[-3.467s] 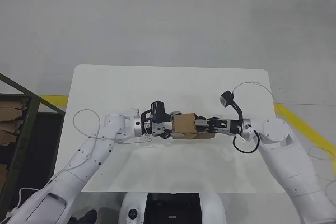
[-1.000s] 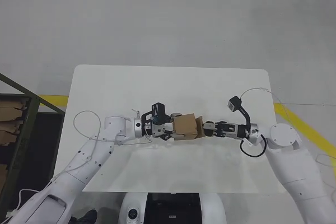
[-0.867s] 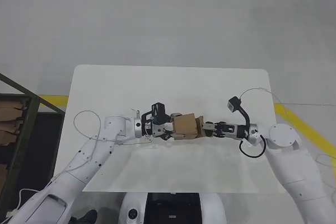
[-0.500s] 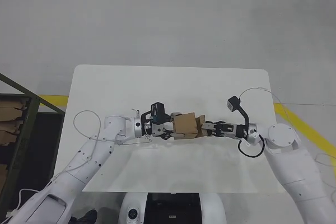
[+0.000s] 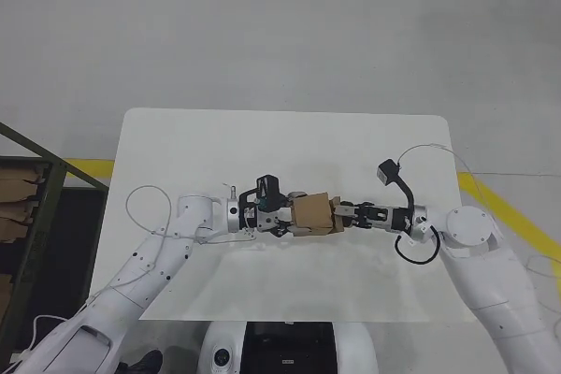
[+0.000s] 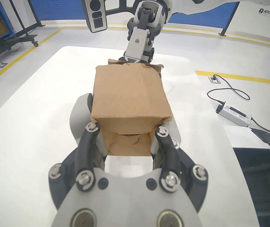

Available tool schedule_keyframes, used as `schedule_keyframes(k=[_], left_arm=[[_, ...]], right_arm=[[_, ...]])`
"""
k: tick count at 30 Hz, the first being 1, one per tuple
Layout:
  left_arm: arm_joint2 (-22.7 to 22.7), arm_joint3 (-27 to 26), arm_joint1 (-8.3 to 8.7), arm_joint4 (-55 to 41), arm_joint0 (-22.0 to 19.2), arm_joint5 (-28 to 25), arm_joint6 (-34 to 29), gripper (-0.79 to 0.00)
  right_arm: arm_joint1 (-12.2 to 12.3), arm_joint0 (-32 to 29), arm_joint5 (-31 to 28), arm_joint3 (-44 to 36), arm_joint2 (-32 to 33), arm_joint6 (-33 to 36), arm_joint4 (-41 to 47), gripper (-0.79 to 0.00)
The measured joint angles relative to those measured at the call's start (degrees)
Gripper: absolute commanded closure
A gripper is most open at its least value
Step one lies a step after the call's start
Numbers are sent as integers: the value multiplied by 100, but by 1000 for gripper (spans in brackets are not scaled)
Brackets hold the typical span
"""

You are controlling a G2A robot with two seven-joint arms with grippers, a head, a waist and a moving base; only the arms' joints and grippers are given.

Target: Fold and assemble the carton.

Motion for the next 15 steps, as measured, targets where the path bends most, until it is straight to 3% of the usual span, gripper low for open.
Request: schedule_keyframes(k=[15], left_arm=[[-4,-102,13,90,65,38,40,-342]], right_arm=[[11,-10,62,-88,-30,-113,-9,-157]])
